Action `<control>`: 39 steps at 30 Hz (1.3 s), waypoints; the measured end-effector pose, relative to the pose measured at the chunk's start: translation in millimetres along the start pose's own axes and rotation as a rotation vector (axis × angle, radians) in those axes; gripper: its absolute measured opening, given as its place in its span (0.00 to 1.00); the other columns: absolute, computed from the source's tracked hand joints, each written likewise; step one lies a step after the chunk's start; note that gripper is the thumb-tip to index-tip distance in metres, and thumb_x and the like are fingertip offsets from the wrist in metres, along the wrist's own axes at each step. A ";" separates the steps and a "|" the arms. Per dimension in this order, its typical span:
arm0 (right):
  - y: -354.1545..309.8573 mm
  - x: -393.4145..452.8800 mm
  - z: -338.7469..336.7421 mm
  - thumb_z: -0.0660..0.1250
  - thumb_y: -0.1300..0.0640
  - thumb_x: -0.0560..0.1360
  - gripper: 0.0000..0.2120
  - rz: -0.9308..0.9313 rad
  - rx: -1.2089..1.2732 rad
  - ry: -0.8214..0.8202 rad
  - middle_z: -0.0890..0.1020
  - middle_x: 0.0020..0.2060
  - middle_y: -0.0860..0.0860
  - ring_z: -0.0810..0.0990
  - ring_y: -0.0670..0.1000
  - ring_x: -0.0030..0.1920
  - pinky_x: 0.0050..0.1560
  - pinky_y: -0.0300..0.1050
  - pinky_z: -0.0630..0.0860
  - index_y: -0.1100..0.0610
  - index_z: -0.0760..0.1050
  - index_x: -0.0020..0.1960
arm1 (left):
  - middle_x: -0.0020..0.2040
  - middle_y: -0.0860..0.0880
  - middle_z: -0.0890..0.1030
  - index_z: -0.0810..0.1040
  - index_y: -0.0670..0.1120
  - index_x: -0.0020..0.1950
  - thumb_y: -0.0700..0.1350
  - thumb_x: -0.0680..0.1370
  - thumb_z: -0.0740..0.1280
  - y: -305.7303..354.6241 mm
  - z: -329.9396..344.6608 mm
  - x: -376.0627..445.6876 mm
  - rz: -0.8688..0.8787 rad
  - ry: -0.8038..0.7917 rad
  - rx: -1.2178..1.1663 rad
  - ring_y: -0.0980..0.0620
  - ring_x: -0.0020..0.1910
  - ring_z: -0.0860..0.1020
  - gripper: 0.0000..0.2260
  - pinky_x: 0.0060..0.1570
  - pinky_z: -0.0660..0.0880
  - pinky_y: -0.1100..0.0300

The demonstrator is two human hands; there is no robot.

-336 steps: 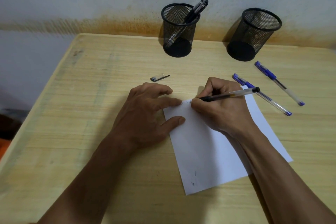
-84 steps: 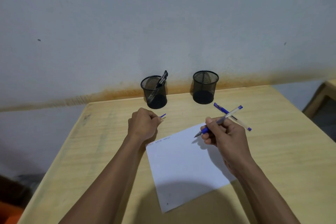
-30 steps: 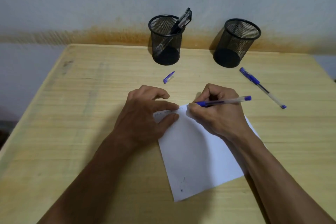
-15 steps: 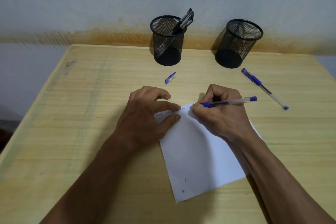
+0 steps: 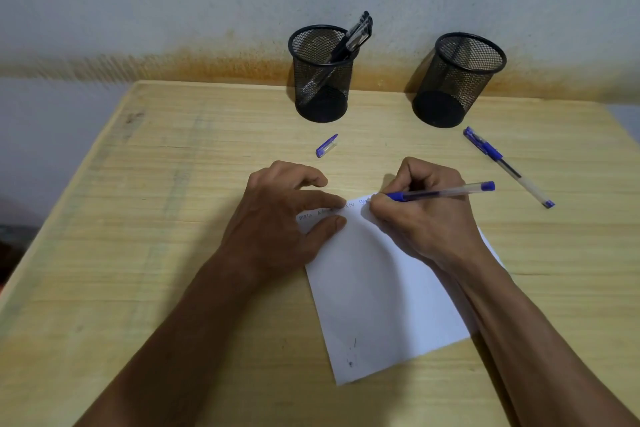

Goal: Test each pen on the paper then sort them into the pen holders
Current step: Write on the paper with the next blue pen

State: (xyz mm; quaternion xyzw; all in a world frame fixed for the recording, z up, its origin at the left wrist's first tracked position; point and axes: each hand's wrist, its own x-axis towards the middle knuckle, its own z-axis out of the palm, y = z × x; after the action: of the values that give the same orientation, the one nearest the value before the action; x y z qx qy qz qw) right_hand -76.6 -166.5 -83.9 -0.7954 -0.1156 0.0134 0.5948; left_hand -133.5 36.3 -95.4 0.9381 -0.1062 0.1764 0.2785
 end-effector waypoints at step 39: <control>-16.5 -1.5 -13.8 0.69 0.74 0.72 0.04 0.162 0.283 0.132 0.78 0.29 0.59 0.77 0.48 0.26 0.28 0.41 0.76 0.71 0.73 0.42 | 0.49 0.52 0.84 0.86 0.48 0.51 0.52 0.74 0.71 8.3 -1.2 8.9 -0.100 0.125 0.057 0.51 0.51 0.80 0.11 0.51 0.75 0.57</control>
State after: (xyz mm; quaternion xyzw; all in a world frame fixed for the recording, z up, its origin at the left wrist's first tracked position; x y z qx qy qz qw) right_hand -78.7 -175.4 -64.4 -0.7095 -0.0090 0.0254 0.7042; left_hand -128.1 29.3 -86.9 0.9369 -0.0364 0.2234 0.2663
